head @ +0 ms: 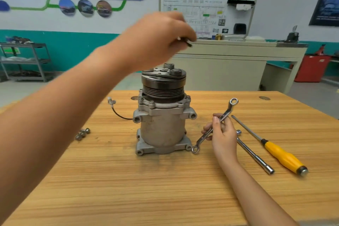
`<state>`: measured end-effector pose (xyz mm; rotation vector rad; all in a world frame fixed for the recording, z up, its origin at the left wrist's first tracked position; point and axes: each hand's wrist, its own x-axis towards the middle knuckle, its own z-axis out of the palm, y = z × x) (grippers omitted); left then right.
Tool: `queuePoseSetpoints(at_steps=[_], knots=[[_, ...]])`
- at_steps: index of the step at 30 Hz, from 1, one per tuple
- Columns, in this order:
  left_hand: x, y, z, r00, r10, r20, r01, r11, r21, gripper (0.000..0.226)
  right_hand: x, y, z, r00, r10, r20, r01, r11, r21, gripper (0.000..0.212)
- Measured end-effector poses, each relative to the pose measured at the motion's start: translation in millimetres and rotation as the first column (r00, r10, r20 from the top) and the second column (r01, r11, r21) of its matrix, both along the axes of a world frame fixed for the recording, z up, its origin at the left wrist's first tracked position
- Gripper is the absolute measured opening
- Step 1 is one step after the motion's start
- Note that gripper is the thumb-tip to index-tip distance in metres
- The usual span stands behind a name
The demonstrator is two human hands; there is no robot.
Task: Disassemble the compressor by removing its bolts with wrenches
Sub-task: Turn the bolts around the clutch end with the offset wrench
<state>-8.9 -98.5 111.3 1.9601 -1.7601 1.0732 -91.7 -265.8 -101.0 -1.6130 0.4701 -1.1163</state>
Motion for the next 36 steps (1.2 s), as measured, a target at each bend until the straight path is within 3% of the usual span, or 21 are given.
queuePoseSetpoints(at_steps=[2, 4, 7, 9, 11, 18, 22, 24, 26, 28, 30, 32, 34, 36], knots=[[19, 42, -14, 0.996, 0.032, -0.081, -0.041, 0.993, -0.106, 0.024, -1, 1, 1, 1.000, 0.007, 0.001, -0.007, 1.000, -0.020, 0.017], [46, 89, -52, 0.945, 0.192, -0.264, -0.229, 0.966, -0.117, 0.019, -1, 3, 1, 1.000, 0.010, -0.001, -0.010, 0.999, -0.049, 0.017], [82, 154, -137, 0.669, 0.461, -0.583, -0.524, 0.849, 0.071, 0.017, -1, 7, 2, 1.000, 0.027, 0.004, -0.026, 0.996, -0.085, 0.018], [96, 185, -190, 0.499, 0.547, -0.672, -0.590, 0.783, 0.199, 0.014, -1, 8, 2, 0.999, 0.034, 0.006, -0.033, 0.994, -0.105, 0.018], [106, 203, -223, 0.421, 0.566, -0.709, -0.624, 0.748, 0.226, 0.015, -1, 9, 1, 0.999, 0.040, -0.005, -0.040, 0.992, -0.119, 0.015], [124, 196, -240, 0.457, 0.542, -0.706, -0.664, 0.736, 0.135, 0.009, 4, 12, -8, 0.983, 0.096, -0.155, -0.116, 0.986, -0.121, 0.020], [119, 191, -236, 0.493, 0.529, -0.691, -0.733, 0.680, -0.003, 0.054, 5, 11, -9, 0.989, 0.060, -0.136, -0.074, 0.992, -0.105, 0.021], [106, 176, -219, 0.605, 0.371, -0.704, -0.685, 0.694, -0.223, 0.060, 3, 12, -9, 0.994, 0.028, -0.109, -0.037, 0.996, -0.083, 0.024], [93, 147, -199, 0.640, 0.128, -0.758, -0.535, 0.783, -0.319, 0.071, 1, 12, -7, 0.996, 0.001, -0.085, -0.008, 0.997, -0.082, 0.023], [82, 110, -186, 0.552, -0.042, -0.833, -0.345, 0.898, -0.273, 0.093, 0, 14, -6, 0.995, 0.007, -0.096, -0.016, 0.996, -0.088, 0.020], [75, 75, -182, 0.441, -0.053, -0.896, -0.163, 0.977, -0.138, 0.100, -1, 16, -8, 0.992, 0.042, -0.120, -0.052, 0.995, -0.081, 0.021], [72, 48, -190, 0.366, -0.044, -0.930, -0.068, 0.995, -0.074, 0.088, -2, 18, -11, 0.985, 0.073, -0.156, -0.089, 0.991, -0.099, 0.021], [73, 32, -201, 0.277, -0.133, -0.952, -0.065, 0.985, -0.157, 0.064, -2, 18, -14, 0.979, 0.096, -0.178, -0.118, 0.985, -0.122, 0.021], [74, 25, -206, 0.229, -0.199, -0.953, -0.081, 0.972, -0.223, 0.055, -2, 18, -14, 0.977, 0.106, -0.185, -0.130, 0.984, -0.125, 0.021]])
